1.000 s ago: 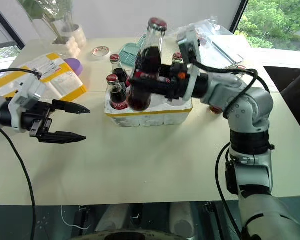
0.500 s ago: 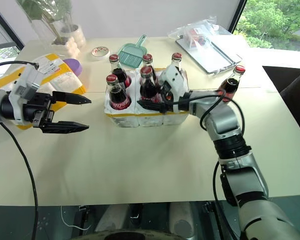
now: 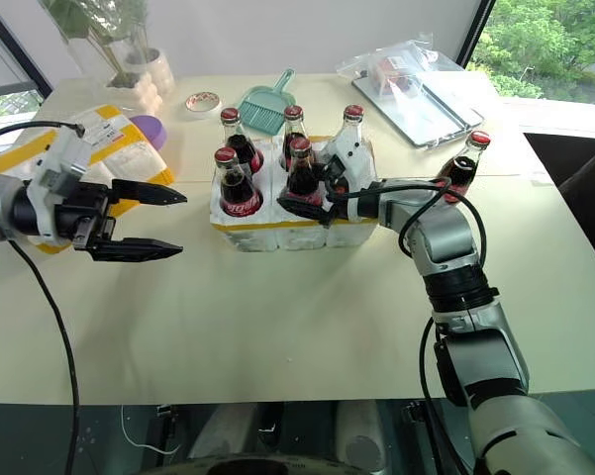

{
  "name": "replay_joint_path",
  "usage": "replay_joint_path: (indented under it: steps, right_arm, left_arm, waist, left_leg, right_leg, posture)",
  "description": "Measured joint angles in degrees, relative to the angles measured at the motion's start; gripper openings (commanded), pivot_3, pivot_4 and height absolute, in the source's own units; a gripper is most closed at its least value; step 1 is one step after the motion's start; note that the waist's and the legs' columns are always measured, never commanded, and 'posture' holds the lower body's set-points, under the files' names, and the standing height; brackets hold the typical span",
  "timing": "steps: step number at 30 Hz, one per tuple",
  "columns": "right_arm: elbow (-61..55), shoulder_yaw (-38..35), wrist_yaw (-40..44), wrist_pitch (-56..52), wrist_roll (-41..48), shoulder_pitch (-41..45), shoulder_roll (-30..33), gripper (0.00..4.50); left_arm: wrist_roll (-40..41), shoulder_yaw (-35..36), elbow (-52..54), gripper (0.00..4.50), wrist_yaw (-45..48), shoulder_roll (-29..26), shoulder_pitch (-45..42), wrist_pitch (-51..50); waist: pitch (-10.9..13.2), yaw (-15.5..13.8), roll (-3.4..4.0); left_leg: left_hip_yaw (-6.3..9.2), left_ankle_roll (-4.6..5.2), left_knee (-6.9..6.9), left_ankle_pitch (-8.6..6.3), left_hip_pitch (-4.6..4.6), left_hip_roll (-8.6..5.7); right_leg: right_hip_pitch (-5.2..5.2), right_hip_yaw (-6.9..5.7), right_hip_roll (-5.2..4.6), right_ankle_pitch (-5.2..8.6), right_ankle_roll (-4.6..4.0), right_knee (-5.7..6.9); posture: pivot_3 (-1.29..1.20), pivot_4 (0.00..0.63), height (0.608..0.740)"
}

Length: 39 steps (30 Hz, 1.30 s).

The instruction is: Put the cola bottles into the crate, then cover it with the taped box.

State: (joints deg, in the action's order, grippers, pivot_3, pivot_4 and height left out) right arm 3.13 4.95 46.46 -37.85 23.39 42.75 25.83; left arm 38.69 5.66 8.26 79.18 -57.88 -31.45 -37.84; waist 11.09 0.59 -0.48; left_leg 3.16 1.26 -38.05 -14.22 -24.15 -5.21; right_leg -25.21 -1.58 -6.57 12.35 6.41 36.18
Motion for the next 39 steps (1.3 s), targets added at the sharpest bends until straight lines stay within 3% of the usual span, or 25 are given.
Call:
replay_joint_path:
  steps: [3,6,9,12,16,20,25,39]
  right_arm:
    - [-10.02,-5.84,-3.78,-4.58,1.94,-5.22,3.72,4.45]
    - [-20.85,-16.4,-9.21,-12.33,7.03,-12.28,5.3,4.45]
    - [-33.14,-26.35,-14.16,-20.71,11.1,-23.85,7.08,4.45]
    - [-38.51,-34.74,-17.35,-26.04,13.17,-32.85,7.89,4.45]
    - [-39.24,-41.3,-22.0,-26.49,13.06,-34.98,7.98,4.45]
    - [-38.39,-40.9,-26.04,-22.66,10.6,-35.67,5.93,4.45]
    - [-31.25,-35.23,-28.16,-15.38,6.92,-33.83,4.0,4.45]
    - [-5.1,-27.7,-24.17,-0.09,1.4,-19.7,6.32,4.45]
  left_arm:
    - [-0.39,-0.67,-0.51,4.5,0.38,0.77,-0.77,0.15]
    - [-0.68,-0.96,-1.2,4.5,0.57,1.28,-1.21,0.64]
    - [-1.94,-2.27,-3.07,4.5,0.29,2.89,-2.81,1.84]
    - [-3.03,-2.92,-5.3,4.5,0.34,3.83,-3.35,2.43]
    - [-3.65,-4.75,-6.57,4.5,1.02,4.91,-6.28,3.28]
    - [-4.32,-4.94,-7.67,4.5,1.99,5.06,-7.83,3.38]
    - [-4.41,-5.3,-8.03,4.5,2.44,5.62,-8.13,3.33]
    - [-3.15,-3.69,-3.16,4.5,0.39,3.96,-6.3,0.49]
  waist:
    - [0.0,-0.4,0.01]
    - [0.0,-0.85,0.0]
    - [-0.01,-1.4,0.0]
    - [-0.01,-1.3,0.0]
    - [-0.01,-1.02,-0.01]
    - [-0.01,-1.02,0.0]
    - [-0.01,-1.07,-0.01]
    - [-0.01,-0.76,0.01]
  left_leg:
    - [0.05,0.0,0.02,0.0,-0.12,-0.01]
    - [0.05,0.03,0.02,-0.02,-0.14,-0.01]
    - [0.07,0.04,0.02,-0.02,-0.13,0.02]
    - [0.0,0.06,-0.08,-0.02,-0.11,0.0]
    - [-0.09,0.08,-0.08,-0.01,0.24,0.04]
    - [-0.08,0.09,-0.01,-0.02,0.3,0.05]
    - [-0.08,0.1,-0.02,-0.02,0.3,0.03]
    - [-0.05,0.1,-0.01,-0.02,0.32,0.05]
  right_leg:
    - [-0.06,-0.01,0.0,0.0,0.0,-0.04]
    - [-0.06,-0.01,0.0,0.0,0.0,-0.06]
    - [-0.03,-0.01,0.0,0.01,-0.01,-0.06]
    - [0.05,0.0,-0.02,0.0,0.0,-0.06]
    - [0.32,0.01,-0.08,0.01,0.0,-0.08]
    - [0.35,0.01,-0.06,0.01,0.0,-0.08]
    - [0.38,0.0,-0.06,0.01,0.01,-0.08]
    - [0.39,0.0,0.02,0.01,0.0,-0.08]
  posture:
    - [0.0,0.15,0.738]
    - [0.0,0.15,0.738]
    - [0.0,0.15,0.738]
    - [0.0,0.15,0.738]
    - [0.0,0.15,0.738]
    - [0.0,0.15,0.738]
    - [0.0,0.15,0.738]
    - [0.0,0.15,0.738]
